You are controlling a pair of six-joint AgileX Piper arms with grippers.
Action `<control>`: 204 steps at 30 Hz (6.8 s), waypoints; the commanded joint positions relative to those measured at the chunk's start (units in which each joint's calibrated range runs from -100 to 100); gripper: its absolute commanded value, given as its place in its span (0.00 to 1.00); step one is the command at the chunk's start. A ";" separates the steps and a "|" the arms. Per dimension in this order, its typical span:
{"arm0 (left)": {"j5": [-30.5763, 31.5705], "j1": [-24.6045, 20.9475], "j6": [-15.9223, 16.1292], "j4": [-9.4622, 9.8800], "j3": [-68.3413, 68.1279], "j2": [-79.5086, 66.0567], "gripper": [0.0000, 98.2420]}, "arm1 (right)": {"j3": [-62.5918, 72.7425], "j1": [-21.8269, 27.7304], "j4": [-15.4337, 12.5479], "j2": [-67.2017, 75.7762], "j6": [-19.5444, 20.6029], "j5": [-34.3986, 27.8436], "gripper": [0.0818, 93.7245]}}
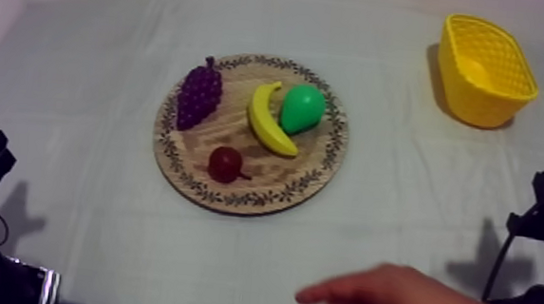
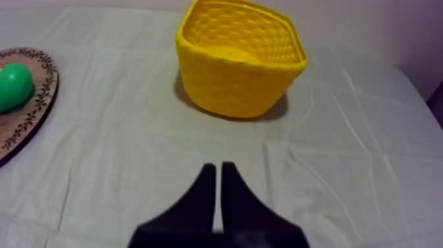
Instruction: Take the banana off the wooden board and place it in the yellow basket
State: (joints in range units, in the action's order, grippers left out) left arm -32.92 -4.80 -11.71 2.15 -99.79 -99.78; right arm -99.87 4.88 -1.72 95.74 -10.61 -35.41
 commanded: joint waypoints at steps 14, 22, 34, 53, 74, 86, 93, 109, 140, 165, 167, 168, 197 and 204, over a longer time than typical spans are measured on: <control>0.01 -0.01 0.00 0.03 0.01 -0.05 0.00 | -0.02 0.02 -0.02 0.01 -0.15 0.01 0.01; 0.01 -0.01 0.02 0.03 0.01 -0.05 0.00 | -0.02 0.02 -0.02 0.01 -0.14 0.01 0.01; 0.01 -0.01 0.02 0.03 0.01 -0.05 0.00 | -0.02 0.02 -0.02 0.01 -0.15 0.01 0.01; 0.01 -0.01 0.02 0.03 0.01 -0.05 0.00 | 2.93 -0.70 -2.05 -2.89 3.14 0.03 0.02; 0.01 -0.01 0.03 0.03 0.01 -0.05 0.00 | 59.65 -23.27 2.36 -52.77 22.23 -10.23 0.04; 0.01 -0.01 0.03 0.03 0.01 -0.05 0.00 | 82.29 -28.56 -4.63 -78.87 16.83 -17.86 0.04; 0.01 -0.01 0.02 0.03 0.01 -0.05 0.00 | 87.55 -30.98 -6.36 -89.72 15.37 -19.33 0.04; 0.01 -0.01 0.02 0.03 0.01 -0.05 0.00 | 80.87 -37.61 -7.23 -99.04 17.06 -14.29 0.18; 0.01 -0.01 0.02 0.03 0.01 -0.05 0.00 | 86.97 -37.18 -4.79 -115.90 14.29 -8.85 0.59; 0.01 -0.01 0.02 0.03 0.01 -0.05 0.00 | 109.85 -33.65 -7.89 -137.45 11.83 -22.42 0.50; 0.01 -0.01 0.02 0.03 0.01 -0.05 0.00 | 110.31 -33.54 -8.25 -137.98 11.15 -23.10 0.47; 0.01 -0.01 0.02 0.03 0.01 -0.05 0.00 | 110.30 -33.56 -8.41 -138.15 10.85 -23.43 0.45; 0.01 -0.01 0.02 0.03 0.01 -0.05 0.00 | 111.78 -31.46 -6.55 -125.87 8.18 -29.50 0.17; 0.01 -0.01 0.02 0.03 0.01 -0.05 0.00 | 114.55 -25.48 -6.02 -119.24 7.37 -34.87 0.17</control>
State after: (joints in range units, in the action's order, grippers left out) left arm -32.92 -4.80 -11.67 2.15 -99.79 -99.78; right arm 14.64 -22.50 -7.84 -24.74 -3.20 -69.41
